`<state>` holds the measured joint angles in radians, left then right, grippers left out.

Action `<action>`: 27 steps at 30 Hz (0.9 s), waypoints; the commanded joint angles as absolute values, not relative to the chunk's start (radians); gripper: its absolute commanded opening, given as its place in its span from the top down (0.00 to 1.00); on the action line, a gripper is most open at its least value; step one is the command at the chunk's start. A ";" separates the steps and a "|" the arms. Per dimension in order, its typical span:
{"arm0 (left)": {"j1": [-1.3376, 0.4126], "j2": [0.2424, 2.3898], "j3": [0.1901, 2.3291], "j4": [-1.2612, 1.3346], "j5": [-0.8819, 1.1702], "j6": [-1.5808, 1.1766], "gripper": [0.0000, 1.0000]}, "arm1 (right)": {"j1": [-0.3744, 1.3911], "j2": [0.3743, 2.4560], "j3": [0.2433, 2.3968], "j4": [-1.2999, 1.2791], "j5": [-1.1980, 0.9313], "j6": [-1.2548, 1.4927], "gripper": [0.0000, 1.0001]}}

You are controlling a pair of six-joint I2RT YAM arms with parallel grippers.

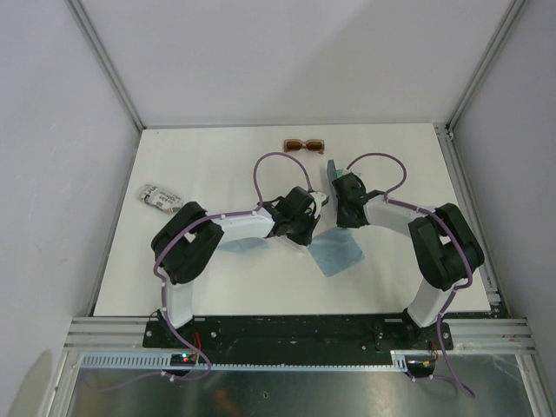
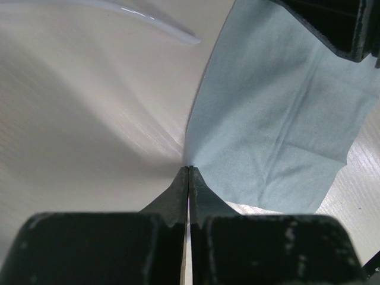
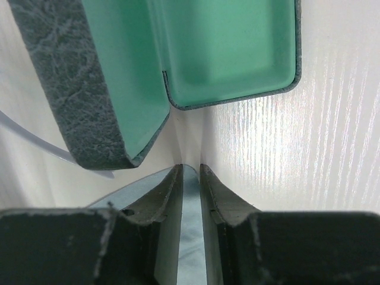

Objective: Organize the sunglasses
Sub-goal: Pick up the corner of the glasses cleaning cloth from the center of the board.

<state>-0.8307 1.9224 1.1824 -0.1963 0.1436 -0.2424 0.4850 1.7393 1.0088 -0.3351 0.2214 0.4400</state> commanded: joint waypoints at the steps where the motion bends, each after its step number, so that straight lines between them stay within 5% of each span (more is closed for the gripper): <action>1: -0.832 1.922 1.203 -0.239 0.147 -0.216 1.00 | 0.507 1.744 0.978 -0.386 0.227 0.440 0.78; 12: -0.832 1.923 1.205 -0.240 0.147 -0.219 1.00 | 0.521 1.741 0.978 -0.364 0.199 0.441 0.98; 27: -0.862 1.900 1.242 -0.275 0.107 -0.201 1.00 | 0.457 1.620 0.978 -0.352 0.131 0.439 1.00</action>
